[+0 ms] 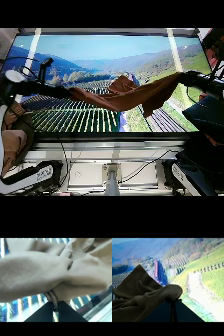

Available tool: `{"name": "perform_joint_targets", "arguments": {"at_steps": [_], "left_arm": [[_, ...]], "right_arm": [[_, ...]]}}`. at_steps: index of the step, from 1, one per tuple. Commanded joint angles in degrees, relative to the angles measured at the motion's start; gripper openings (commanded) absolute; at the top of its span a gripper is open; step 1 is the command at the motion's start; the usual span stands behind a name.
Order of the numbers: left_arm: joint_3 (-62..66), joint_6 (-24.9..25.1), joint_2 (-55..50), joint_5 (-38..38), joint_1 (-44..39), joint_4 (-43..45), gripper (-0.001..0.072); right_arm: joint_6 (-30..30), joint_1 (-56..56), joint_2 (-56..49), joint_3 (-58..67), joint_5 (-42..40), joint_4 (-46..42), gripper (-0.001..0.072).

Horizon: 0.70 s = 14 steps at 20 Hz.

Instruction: Fold the clothes and pants, and hang the long-sleeved shirts on hangers.

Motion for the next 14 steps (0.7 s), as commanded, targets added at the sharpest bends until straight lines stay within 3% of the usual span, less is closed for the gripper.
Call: {"name": "perform_joint_targets", "arguments": {"at_steps": [1,5,10,14], "left_arm": [[2.9,0.2,9.7,-0.3,1.8,-0.2,0.0026],[2.9,0.2,18.9,3.1,3.3,-0.1,0.0026],[2.9,0.2,26.4,13.0,3.3,-0.1,0.0026],[2.9,0.2,31.0,17.6,3.3,-0.1,0.0027]], "right_arm": [[1.9,0.0,0.0,5.0,-1.0,-3.9,0.0013],[2.8,0.0,0.0,7.2,-0.5,-4.4,0.0014],[2.8,0.0,0.1,10.3,0.0,-9.1,0.0014],[2.8,0.0,0.2,15.5,8.0,-11.4,0.0014]]}}
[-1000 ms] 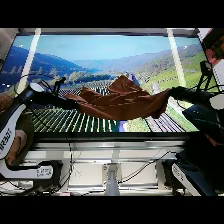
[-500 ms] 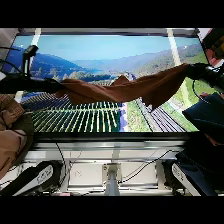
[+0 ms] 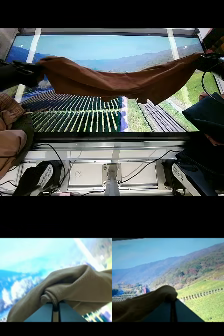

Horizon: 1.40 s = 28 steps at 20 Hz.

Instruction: Fold the clothes and pants, and hang the long-sleeved shirts on hangers.

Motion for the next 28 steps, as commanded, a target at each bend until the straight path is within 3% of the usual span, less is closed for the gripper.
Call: {"name": "perform_joint_targets", "arguments": {"at_steps": [1,9,12,15,18,20,22,26,28], "left_arm": [[0.0,0.0,4.6,4.9,0.1,0.1,0.0026],[0.0,0.0,13.7,6.6,0.1,0.0,0.0026],[-0.1,-0.2,16.3,6.4,0.1,0.2,0.0026],[-0.3,-10.6,15.5,2.3,0.1,5.8,0.0026],[-1.9,-19.7,11.3,-10.8,0.1,9.7,0.0026],[-2.6,-20.2,6.5,-21.4,-0.1,9.3,0.0026],[-3.7,-20.2,1.2,-27.5,-0.1,9.1,0.0026],[-6.7,-19.9,-10.7,-28.4,-0.6,9.1,0.0026],[-6.9,-19.9,-18.4,-26.5,-1.6,8.9,0.0026]], "right_arm": [[0.0,0.0,0.5,4.8,7.7,-2.1,0.0014],[-5.1,0.0,12.7,17.7,26.4,-2.0,0.0014],[-5.1,0.0,17.9,18.4,28.3,-3.3,0.0013],[-5.1,0.0,18.6,18.4,29.1,-5.6,0.0014],[-4.9,0.0,16.6,17.7,31.2,-5.6,0.0014],[-4.9,0.0,14.6,15.6,32.8,-5.4,0.0013],[-4.6,0.0,12.2,12.2,33.9,-4.5,0.0014],[-4.5,0.0,5.7,0.9,33.3,-1.0,0.0014],[-4.5,0.0,1.9,-5.7,27.7,0.2,0.0013]]}}
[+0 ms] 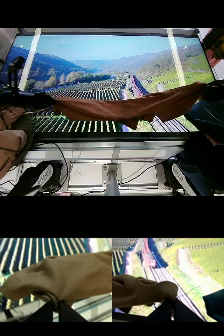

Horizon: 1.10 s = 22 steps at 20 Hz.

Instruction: Fold the clothes and pants, and hang the long-sleeved shirts on hangers.

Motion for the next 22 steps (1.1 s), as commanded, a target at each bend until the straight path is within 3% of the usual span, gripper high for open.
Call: {"name": "perform_joint_targets", "arguments": {"at_steps": [1,4,7,11,12,13,14,16,17,22], "left_arm": [[-1.0,0.3,-13.1,1.0,-1.4,-1.0,0.0026],[-1.0,6.8,-23.4,9.4,-1.9,-9.4,0.0026],[-1.0,7.7,-30.6,18.5,-1.9,-16.1,0.0026],[-1.0,8.0,-34.5,21.5,-1.9,-19.0,0.0069],[-0.9,9.8,-34.5,21.3,-1.8,-19.2,0.0208],[-0.6,10.8,-34.4,21.1,-1.6,-19.3,0.045],[-0.2,11.0,-34.2,20.6,-1.4,-19.3,0.0644],[1.8,14.1,-33.7,16.4,0.0,-19.2,0.0649],[2.4,14.5,-33.0,14.5,0.9,-19.2,0.0608],[2.4,12.2,-29.3,3.8,5.5,-10.1,0.06]], "right_arm": [[0.2,0.0,-6.4,-10.8,-8.9,3.2,0.0013],[0.3,0.0,-12.2,-16.9,-23.6,6.6,0.0014],[3.4,0.0,-17.7,-18.4,-35.4,9.6,0.0014],[5.9,0.0,-22.3,-18.4,-40.9,10.6,0.0014],[5.9,0.0,-22.6,-18.4,-40.8,10.7,0.0014],[5.9,0.0,-22.6,-18.4,-40.8,10.6,0.0014],[5.9,0.0,-22.6,-18.4,-40.7,10.6,0.0014],[5.8,0.0,-22.4,-18.3,-40.7,10.4,0.0014],[5.8,0.0,-22.2,-18.3,-40.7,9.7,0.0014],[5.8,0.0,-21.1,-18.3,-40.1,7.2,0.0014]]}}
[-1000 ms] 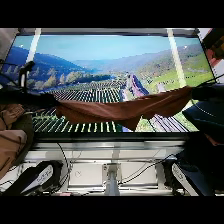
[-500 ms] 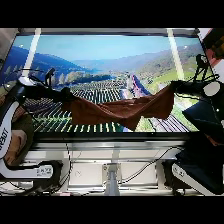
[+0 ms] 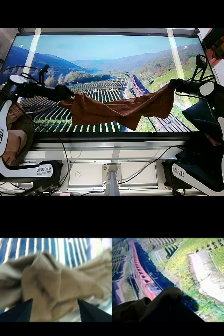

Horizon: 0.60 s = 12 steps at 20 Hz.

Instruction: Fold the clothes and pants, and hang the long-sleeved shirts on hangers.

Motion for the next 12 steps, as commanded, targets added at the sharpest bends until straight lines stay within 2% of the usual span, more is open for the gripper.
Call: {"name": "perform_joint_targets", "arguments": {"at_steps": [1,2,4,6,9,12], "left_arm": [[-0.3,-2.5,1.6,-9.5,2.4,7.0,0.06],[-2.0,-4.4,1.9,-10.6,2.4,7.4,0.06],[-7.6,-4.2,2.9,-9.3,2.3,7.3,0.0592],[-13.4,-0.7,4.8,-6.3,2.4,5.7,0.0537],[-19.2,5.9,5.9,-5.3,2.1,5.2,0.0541],[-23.3,8.9,5.8,-3.5,1.8,5.4,0.0543]], "right_arm": [[0.1,0.0,0.5,0.0,0.5,-1.0,0.0014],[0.1,0.0,0.5,0.0,0.8,-1.0,0.0014],[0.1,0.0,0.5,0.0,1.5,-1.0,0.0014],[0.1,0.0,0.5,0.0,2.7,-1.0,0.0014],[0.1,0.0,0.5,0.0,2.4,-1.0,0.0014],[0.1,0.0,0.5,0.0,2.4,-0.6,0.0014]]}}
